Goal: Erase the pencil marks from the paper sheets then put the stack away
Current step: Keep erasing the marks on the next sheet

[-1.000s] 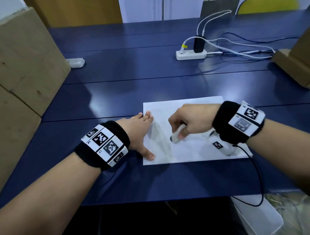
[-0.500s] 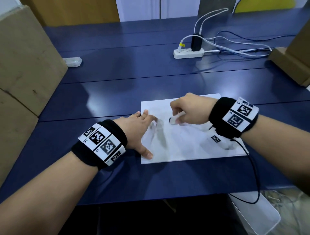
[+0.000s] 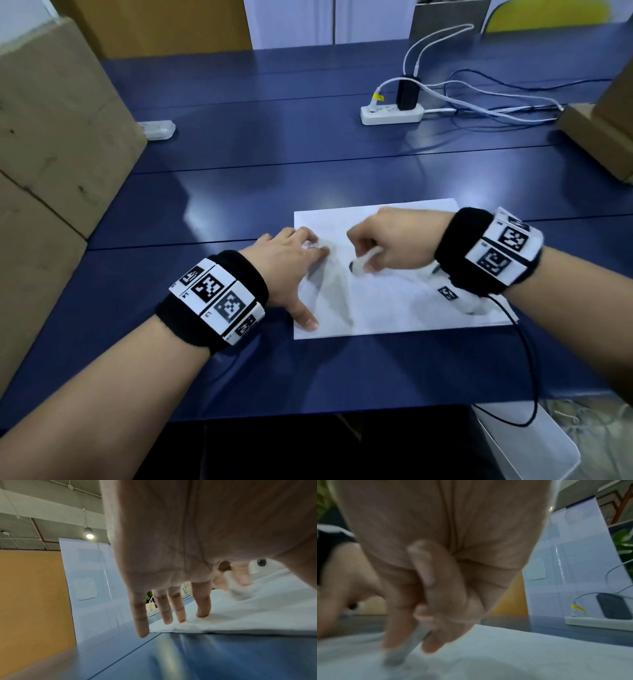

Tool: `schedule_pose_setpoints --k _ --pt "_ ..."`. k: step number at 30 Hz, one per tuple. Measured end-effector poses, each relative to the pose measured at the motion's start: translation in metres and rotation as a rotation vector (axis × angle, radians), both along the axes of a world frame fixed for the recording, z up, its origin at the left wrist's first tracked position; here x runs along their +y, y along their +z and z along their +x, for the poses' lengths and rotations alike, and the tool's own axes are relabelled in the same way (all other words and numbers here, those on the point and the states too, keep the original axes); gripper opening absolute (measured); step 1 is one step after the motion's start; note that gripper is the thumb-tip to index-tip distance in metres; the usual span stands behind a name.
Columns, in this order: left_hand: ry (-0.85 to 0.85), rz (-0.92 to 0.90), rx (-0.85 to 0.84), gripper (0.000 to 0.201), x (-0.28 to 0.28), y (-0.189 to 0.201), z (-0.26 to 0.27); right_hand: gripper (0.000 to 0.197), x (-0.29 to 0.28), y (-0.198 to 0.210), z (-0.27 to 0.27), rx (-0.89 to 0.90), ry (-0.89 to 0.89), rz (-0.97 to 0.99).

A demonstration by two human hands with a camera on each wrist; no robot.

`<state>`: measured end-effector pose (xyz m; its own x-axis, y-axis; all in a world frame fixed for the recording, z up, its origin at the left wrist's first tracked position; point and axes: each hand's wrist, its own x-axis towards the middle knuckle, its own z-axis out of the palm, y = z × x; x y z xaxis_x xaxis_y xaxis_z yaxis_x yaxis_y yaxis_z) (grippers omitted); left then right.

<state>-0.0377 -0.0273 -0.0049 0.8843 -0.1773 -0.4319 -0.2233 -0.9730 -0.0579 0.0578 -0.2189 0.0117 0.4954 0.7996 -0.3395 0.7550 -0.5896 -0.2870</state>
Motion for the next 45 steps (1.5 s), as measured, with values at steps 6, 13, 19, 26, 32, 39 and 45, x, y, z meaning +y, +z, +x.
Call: schedule_pose_setpoints --k 6,13,19,26,32,39,45 --pt "0.004 -0.055 0.005 0.118 0.000 0.001 0.002 0.020 0.002 -0.001 -0.006 0.033 0.024 -0.056" --pt "0.008 -0.040 0.003 0.122 0.000 0.002 0.003 0.018 -0.004 -0.001 -0.014 0.116 0.070 -0.082" --pt "0.020 -0.055 0.010 0.122 0.000 0.001 0.005 0.017 0.000 -0.001 -0.001 -0.023 -0.066 -0.012" --pt "0.031 -0.045 -0.030 0.114 -0.002 -0.001 0.002 0.020 -0.006 -0.003 -0.015 0.156 0.112 -0.124" --pt "0.026 -0.025 -0.046 0.107 -0.008 -0.001 0.005 0.015 0.000 -0.003 0.011 -0.082 -0.131 0.025" --pt "0.024 -0.015 -0.032 0.108 -0.009 -0.001 0.007 0.016 -0.005 -0.008 -0.017 0.181 0.124 -0.103" --pt "0.019 0.007 -0.035 0.105 -0.011 -0.001 0.011 0.015 0.002 -0.007 0.012 -0.119 -0.150 0.074"
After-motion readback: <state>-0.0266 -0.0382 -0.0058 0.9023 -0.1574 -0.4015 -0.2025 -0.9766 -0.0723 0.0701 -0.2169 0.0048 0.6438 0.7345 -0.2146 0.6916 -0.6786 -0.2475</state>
